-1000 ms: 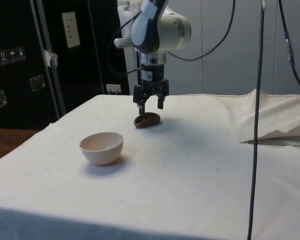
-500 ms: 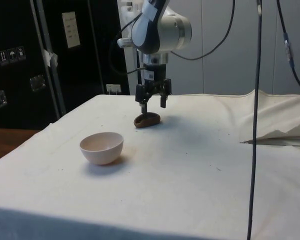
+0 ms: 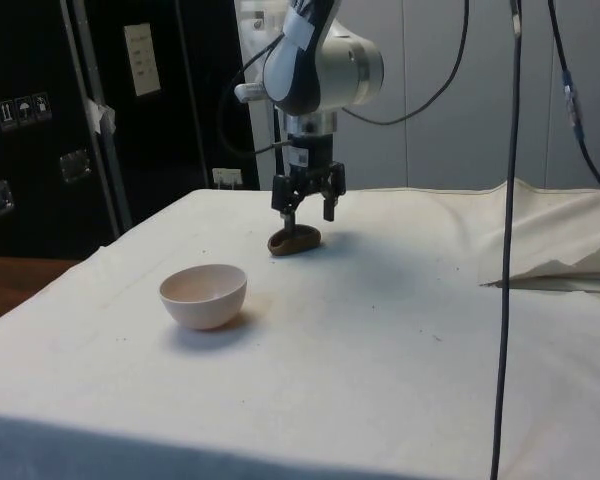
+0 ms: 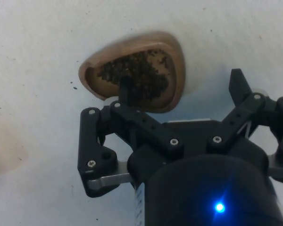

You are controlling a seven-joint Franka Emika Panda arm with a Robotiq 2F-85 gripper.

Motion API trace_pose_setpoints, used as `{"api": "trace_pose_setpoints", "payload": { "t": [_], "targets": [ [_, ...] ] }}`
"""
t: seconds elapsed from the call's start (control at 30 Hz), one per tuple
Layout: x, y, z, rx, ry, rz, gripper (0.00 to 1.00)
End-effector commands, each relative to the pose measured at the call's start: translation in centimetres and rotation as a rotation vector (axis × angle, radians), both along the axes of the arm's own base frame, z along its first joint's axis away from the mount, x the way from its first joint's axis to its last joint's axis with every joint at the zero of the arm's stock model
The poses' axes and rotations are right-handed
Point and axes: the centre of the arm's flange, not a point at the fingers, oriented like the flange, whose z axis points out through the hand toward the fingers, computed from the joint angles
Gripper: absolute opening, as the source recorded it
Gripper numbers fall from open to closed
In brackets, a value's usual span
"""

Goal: Pour the coffee beans from the cup into the bowl.

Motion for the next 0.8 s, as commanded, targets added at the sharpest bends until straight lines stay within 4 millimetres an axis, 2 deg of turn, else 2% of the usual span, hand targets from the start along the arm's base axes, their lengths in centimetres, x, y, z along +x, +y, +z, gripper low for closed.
{"api": "trace_pose_setpoints", "payload": {
  "t": [0.0, 0.7, 0.77],
  "targets": [
    [0.01, -0.05, -0.1, 0.001, -0.003, -0.008, 1.0],
    [-0.02, -0.51, -0.43, -0.003, 0.004, -0.025, 1.0],
    [0.01, -0.52, -0.37, -0.004, 0.002, -0.025, 0.86]
  ]
}}
